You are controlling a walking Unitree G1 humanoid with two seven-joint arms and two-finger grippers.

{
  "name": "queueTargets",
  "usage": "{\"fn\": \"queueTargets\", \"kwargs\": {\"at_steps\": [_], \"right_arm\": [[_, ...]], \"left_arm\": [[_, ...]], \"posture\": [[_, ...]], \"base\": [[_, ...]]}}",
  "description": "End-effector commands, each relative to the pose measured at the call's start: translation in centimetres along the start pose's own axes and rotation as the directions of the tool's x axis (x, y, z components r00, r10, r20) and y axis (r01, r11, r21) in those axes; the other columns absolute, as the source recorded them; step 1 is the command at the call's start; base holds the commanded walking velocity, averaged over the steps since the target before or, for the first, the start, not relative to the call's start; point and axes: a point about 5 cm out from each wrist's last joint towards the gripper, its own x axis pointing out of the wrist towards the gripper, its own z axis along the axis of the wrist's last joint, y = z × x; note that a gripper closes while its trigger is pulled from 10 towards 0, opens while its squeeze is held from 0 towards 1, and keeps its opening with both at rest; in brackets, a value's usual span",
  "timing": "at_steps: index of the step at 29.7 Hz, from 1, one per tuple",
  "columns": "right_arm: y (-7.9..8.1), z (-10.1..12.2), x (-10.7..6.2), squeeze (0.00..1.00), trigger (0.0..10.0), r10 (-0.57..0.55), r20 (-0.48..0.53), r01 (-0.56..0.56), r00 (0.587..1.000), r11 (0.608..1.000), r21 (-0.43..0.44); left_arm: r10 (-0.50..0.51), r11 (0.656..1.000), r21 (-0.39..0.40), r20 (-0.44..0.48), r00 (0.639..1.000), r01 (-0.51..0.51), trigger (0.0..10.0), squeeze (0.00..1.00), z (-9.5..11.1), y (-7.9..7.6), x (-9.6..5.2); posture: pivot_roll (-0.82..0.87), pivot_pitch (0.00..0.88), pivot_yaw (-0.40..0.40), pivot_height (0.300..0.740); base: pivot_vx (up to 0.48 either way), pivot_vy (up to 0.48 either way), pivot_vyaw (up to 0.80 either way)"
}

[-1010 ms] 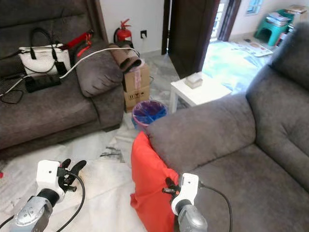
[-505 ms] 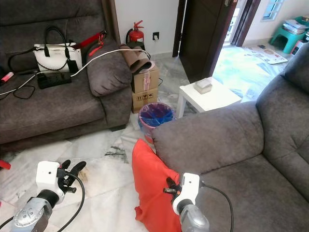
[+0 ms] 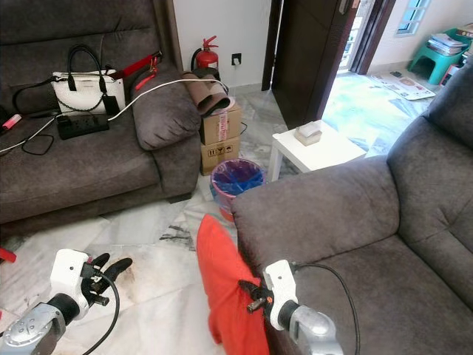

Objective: Move the pillow to the sofa from floor

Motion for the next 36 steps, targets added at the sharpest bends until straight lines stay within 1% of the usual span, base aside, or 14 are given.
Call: {"fn": "queueTargets", "kwargs": {"at_steps": [1,3,5,7,11,15,16,17,20,23,27,29,33,36], "right_arm": [[0.2,2.0,0.3,0.0,10.0,0.08,0.055,-0.074,0.995,0.993,-0.096],[0.4,1.8,0.2,0.0,10.0,0.119,0.024,-0.115,0.993,0.986,-0.122],[0.4,1.8,0.2,0.0,10.0,0.117,0.022,-0.113,0.993,0.984,-0.139],[0.3,1.8,0.2,0.0,10.0,0.109,0.031,-0.105,0.994,0.988,-0.116],[0.7,1.3,0.0,0.0,10.0,0.17,-0.028,-0.172,0.985,0.972,-0.161],[0.9,0.4,-0.4,0.0,10.0,0.22,-0.148,-0.249,0.964,0.942,-0.225],[0.8,-0.3,-0.7,0.0,10.0,0.218,-0.239,-0.282,0.946,0.919,-0.275],[0.8,-0.5,-0.8,0.0,10.0,0.218,-0.264,-0.292,0.94,0.912,-0.287],[0.6,-1.1,-1.2,0.0,10.0,0.209,-0.351,-0.327,0.913,0.888,-0.323],[0.0,-1.4,-1.7,0.0,10.0,0.157,-0.427,-0.338,0.89,0.857,-0.388],[-0.5,-1.5,-2.0,0.0,10.0,0.118,-0.456,-0.33,0.882,0.845,-0.42],[-0.8,-1.4,-2.3,0.0,10.0,0.101,-0.486,-0.349,0.868,0.82,-0.454],[-0.8,-1.4,-2.4,0.0,10.0,0.096,-0.507,-0.372,0.856,0.796,-0.478],[-1.0,-1.6,-2.6,0.0,10.0,0.075,-0.546,-0.401,0.834,0.762,-0.508]], "left_arm": [[-0.059,0.998,0.011,-0.035,0.998,0.059,10.0,0.0,-0.2,-0.2,-0.3],[-0.096,0.995,0.02,-0.057,0.994,0.097,10.0,0.0,-0.3,-0.3,-0.5],[-0.101,0.994,0.026,-0.066,0.993,0.102,10.0,0.0,-0.4,-0.2,-0.5],[-0.09,0.996,0.02,-0.063,0.994,0.092,10.0,0.0,-0.3,0.1,-0.6],[-0.111,0.993,0.022,-0.075,0.991,0.113,10.0,0.0,-0.2,0.0,-0.7],[-0.162,0.986,0.021,-0.109,0.981,0.165,10.0,0.0,-0.6,-0.4,-1.1],[-0.189,0.981,0.015,-0.124,0.974,0.192,10.0,0.0,-0.8,-0.6,-1.2],[-0.198,0.98,0.012,-0.129,0.972,0.201,10.0,0.0,-0.8,-0.7,-1.3],[-0.257,0.964,0.024,-0.178,0.95,0.265,10.0,0.0,-1.2,-1.1,-1.8],[-0.288,0.953,0.033,-0.215,0.933,0.302,10.0,0.0,-1.6,-1.0,-2.2],[-0.309,0.946,0.027,-0.236,0.921,0.324,10.0,0.0,-1.7,-0.9,-2.5],[-0.347,0.927,0.036,-0.288,0.893,0.372,10.0,0.0,-2.0,-0.9,-3.1],[-0.378,0.913,0.028,-0.32,0.869,0.408,10.0,0.0,-2.3,-1.2,-3.3],[-0.417,0.891,0.024,-0.351,0.838,0.454,10.0,0.0,-2.7,-1.6,-3.7]], "posture": [[0.18,0.105,-0.019,0.74],[0.18,0.105,-0.018,0.74],[0.18,0.104,-0.018,0.74],[0.18,0.106,-0.018,0.74],[0.18,0.107,-0.019,0.74],[0.18,0.109,-0.019,0.74],[0.18,0.108,-0.018,0.74],[0.18,0.108,-0.018,0.74],[0.19,0.108,-0.019,0.74],[0.19,0.108,-0.019,0.74],[0.19,0.106,-0.019,0.74],[0.19,0.105,-0.018,0.74],[0.19,0.105,-0.018,0.74],[0.18,0.104,-0.017,0.74]], "base": [[0.0,0.0,0.0],[0.0,0.0,0.0],[0.0,0.0,0.0],[0.0,0.0,0.0],[0.0,0.0,0.0],[0.0,0.0,0.0],[0.0,0.0,0.0],[0.0,0.0,0.0],[0.0,0.0,0.0],[0.0,0.0,0.0],[0.0,0.0,0.0],[0.0,0.0,0.0],[0.0,0.0,0.0],[0.0,0.0,0.0]]}}
